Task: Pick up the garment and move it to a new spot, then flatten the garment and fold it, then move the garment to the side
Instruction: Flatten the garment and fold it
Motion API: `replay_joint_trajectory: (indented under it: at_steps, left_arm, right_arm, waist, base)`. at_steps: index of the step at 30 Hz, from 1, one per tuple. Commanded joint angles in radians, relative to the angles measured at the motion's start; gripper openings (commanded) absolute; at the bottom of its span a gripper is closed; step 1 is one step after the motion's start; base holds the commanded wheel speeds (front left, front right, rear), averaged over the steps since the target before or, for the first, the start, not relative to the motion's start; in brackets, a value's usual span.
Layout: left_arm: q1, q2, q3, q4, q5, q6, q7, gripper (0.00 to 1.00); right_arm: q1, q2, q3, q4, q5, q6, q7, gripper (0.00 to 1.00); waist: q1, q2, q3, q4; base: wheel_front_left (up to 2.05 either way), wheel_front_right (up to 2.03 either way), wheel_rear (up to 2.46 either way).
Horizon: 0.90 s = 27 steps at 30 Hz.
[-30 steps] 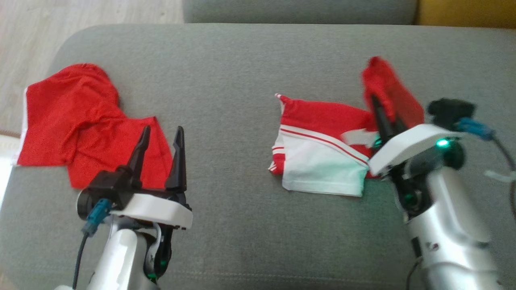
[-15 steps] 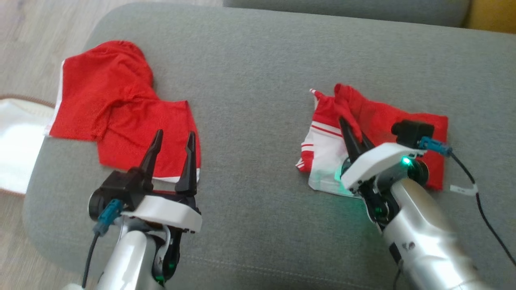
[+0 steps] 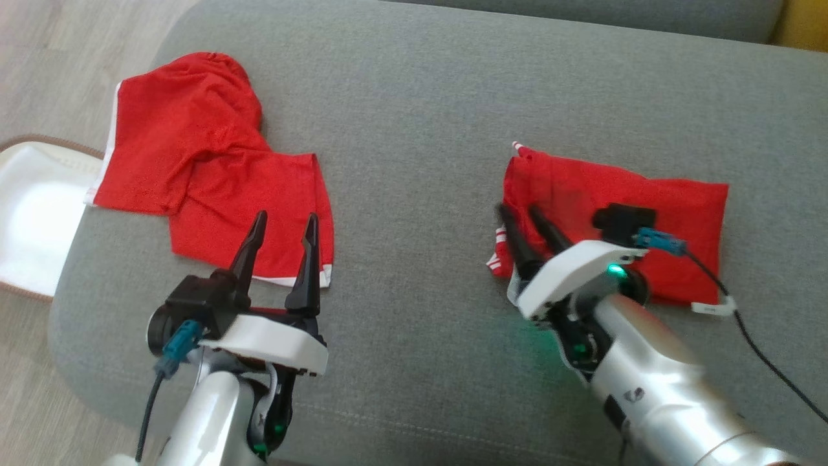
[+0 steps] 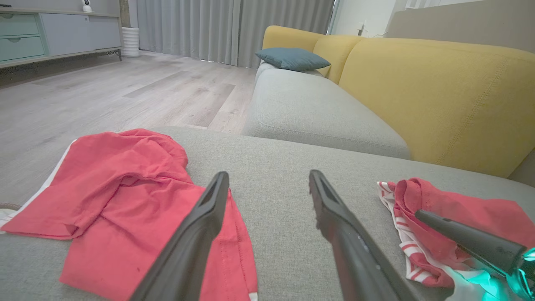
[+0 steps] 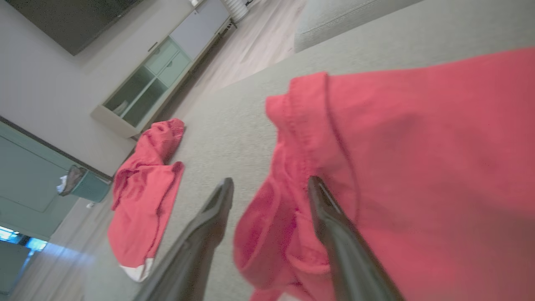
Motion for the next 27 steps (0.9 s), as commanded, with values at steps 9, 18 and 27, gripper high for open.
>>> replay_joint_trajectory:
  at_steps: [9, 18, 27]
  left_arm:
    - [-0.037, 0.007, 0.054, -0.032, 0.002, 0.008, -0.012, 1.0]
    - [-0.04, 0.007, 0.086, -0.073, 0.007, 0.006, -0.012, 1.0]
    - [-0.065, 0.007, 0.111, -0.13, 0.004, 0.014, -0.012, 1.0]
  right_arm:
    - [-0.094, 0.017, 0.143, -0.064, 0.118, 0.007, -0.04, 1.0]
    - [-0.229, -0.013, 0.032, 0.121, -0.104, 0.007, -0.092, 1.0]
    - [-0.109, -0.155, -0.318, -0.153, -0.546, 0.007, -0.094, 1.0]
  waist:
    - [0.0, 0.0, -0.028, -0.067]
    - [0.0, 0.0, -0.045, -0.16]
    - [0.0, 0.0, -0.033, -0.241]
  base:
    - [0.0, 0.0, 0.0]
    - [0.0, 0.0, 0.0]
    - [0.0, 0.0, 0.0]
